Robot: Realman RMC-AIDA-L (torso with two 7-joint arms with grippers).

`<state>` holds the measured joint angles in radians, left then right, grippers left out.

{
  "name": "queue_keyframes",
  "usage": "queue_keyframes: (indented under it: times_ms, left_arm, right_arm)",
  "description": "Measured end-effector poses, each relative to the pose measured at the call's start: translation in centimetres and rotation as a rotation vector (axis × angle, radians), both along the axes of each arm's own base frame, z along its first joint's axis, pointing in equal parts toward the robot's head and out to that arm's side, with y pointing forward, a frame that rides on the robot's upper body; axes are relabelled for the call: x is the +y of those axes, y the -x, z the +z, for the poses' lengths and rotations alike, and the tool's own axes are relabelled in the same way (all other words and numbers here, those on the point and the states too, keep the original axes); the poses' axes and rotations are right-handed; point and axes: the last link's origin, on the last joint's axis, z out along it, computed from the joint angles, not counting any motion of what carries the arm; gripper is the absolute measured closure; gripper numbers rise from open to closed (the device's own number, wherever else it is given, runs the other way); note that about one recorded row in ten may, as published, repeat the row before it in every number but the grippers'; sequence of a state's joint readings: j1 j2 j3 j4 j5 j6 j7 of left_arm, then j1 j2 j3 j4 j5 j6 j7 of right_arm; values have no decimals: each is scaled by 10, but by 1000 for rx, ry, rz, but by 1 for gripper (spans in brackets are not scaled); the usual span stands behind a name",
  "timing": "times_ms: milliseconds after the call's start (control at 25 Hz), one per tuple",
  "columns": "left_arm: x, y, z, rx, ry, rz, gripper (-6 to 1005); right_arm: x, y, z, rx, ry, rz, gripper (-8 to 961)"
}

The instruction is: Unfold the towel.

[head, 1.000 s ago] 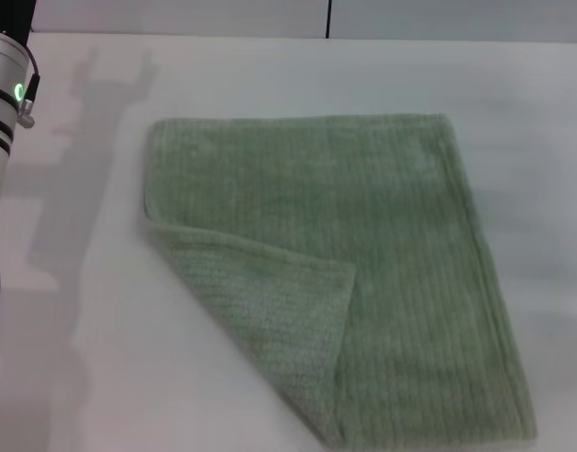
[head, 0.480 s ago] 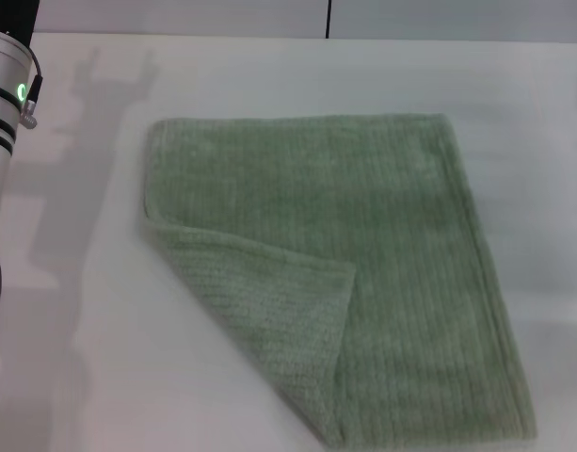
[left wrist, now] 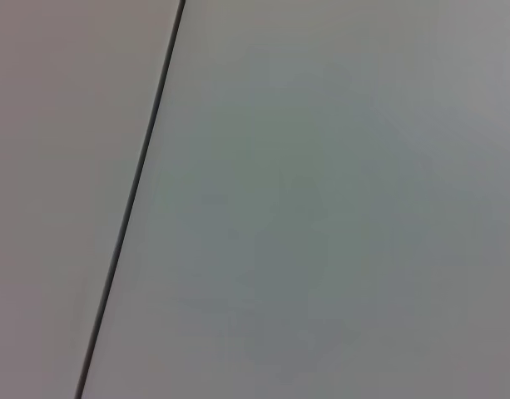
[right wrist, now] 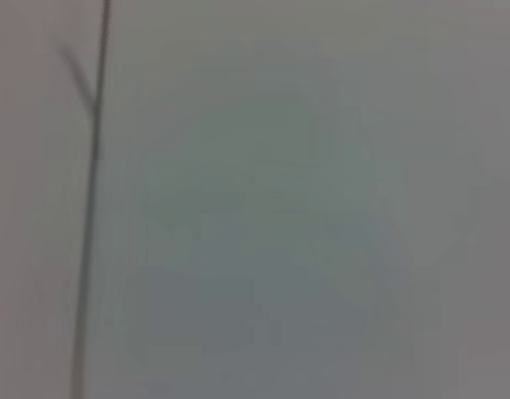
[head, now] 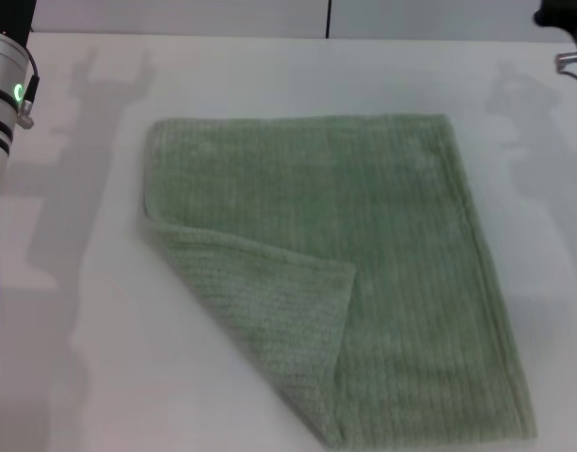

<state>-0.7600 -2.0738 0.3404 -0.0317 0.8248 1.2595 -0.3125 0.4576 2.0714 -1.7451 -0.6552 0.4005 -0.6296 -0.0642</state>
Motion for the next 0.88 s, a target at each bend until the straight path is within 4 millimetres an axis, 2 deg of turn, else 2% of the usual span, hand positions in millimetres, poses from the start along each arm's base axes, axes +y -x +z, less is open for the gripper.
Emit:
queue_keyframes:
  times_ms: [40, 400, 440, 640, 880]
  left_arm:
    - [0, 0, 0, 1, 0, 0, 171]
    - [0, 1, 1, 2, -2, 1, 174]
    - [0, 0, 1, 3, -3, 0, 174]
    - [1, 0, 1, 3, -3, -1, 176]
    - [1, 0, 1, 3, -2, -1, 178]
  right_arm:
    - [1, 13, -2, -6, 59, -17, 764]
    - [5, 48, 1, -27, 288, -178, 942]
    - [4, 58, 3, -45, 350, -215, 942]
    - [1, 72, 6, -91, 452, -280, 942]
    - [0, 80, 8, -152, 590, -392, 943]
